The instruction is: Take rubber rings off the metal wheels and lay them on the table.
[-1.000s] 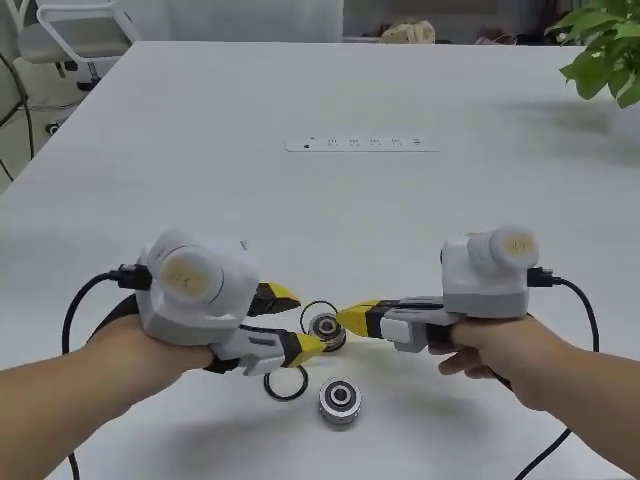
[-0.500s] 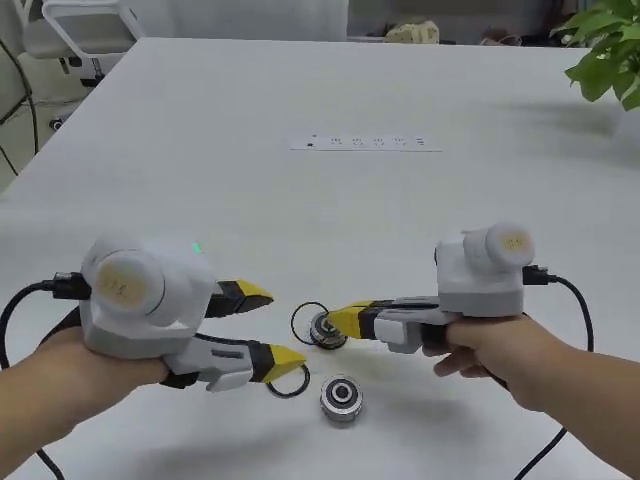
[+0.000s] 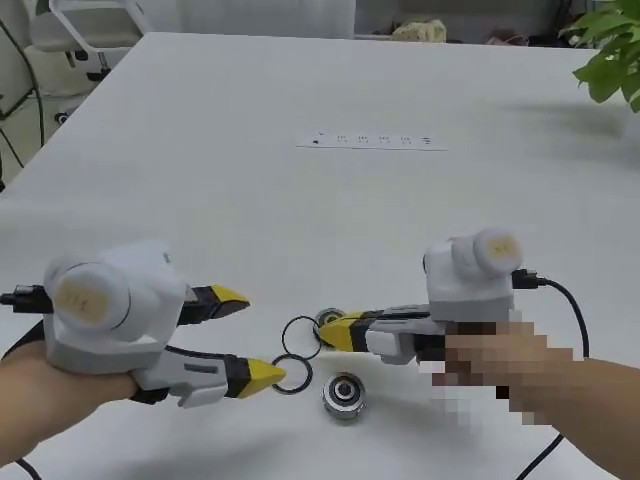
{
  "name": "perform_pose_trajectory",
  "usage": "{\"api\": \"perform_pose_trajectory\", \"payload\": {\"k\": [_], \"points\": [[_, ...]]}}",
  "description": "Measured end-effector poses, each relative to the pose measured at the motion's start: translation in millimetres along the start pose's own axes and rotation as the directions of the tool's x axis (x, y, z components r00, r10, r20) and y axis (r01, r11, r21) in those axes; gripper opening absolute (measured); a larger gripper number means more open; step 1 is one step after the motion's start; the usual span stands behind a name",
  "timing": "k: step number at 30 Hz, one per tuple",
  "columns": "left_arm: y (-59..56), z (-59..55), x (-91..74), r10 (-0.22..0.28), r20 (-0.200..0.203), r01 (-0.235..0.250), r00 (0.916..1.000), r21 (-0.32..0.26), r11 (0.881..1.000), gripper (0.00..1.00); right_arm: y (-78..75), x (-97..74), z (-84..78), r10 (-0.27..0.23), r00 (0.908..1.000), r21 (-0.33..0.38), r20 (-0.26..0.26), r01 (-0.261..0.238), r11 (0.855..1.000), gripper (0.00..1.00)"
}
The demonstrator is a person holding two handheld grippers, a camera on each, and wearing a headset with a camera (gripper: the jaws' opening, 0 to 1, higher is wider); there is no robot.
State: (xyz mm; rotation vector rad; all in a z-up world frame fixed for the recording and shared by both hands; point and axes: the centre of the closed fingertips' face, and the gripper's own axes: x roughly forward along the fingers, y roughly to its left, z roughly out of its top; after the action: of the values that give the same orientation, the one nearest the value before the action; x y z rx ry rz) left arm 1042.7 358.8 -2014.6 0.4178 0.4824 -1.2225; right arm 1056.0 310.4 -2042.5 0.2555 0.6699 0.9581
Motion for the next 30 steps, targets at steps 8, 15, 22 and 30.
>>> {"api": "perform_pose_trajectory", "payload": {"k": [8,15,22,30], "points": [[-1.5,-6.4,-7.2,0.008,-0.008,-0.008,0.9999,-0.013,1.0,0.52,5.8,4.4,-7.1,0.012,0.9994,-0.009,-0.032,-0.012,1.0,0.0],[-2.5,-9.2,-9.3,0.012,-0.013,-0.013,0.9998,-0.017,1.0,0.52,8.6,7.8,-13.0,0.014,0.9982,-0.024,-0.059,-0.016,1.0,0.0],[-2.7,-10.2,-10.0,0.015,-0.015,-0.015,0.9998,-0.021,1.0,0.52,9.0,11.0,-19.6,0.006,0.996,-0.04,-0.089,-0.01,0.999,0.0],[-0.4,-11.1,-10.1,0.019,-0.019,-0.019,0.9996,-0.021,1.0,0.52,6.7,12.6,-22.2,-0.006,0.9949,-0.041,-0.1,0.002,0.999,0.0]]}}
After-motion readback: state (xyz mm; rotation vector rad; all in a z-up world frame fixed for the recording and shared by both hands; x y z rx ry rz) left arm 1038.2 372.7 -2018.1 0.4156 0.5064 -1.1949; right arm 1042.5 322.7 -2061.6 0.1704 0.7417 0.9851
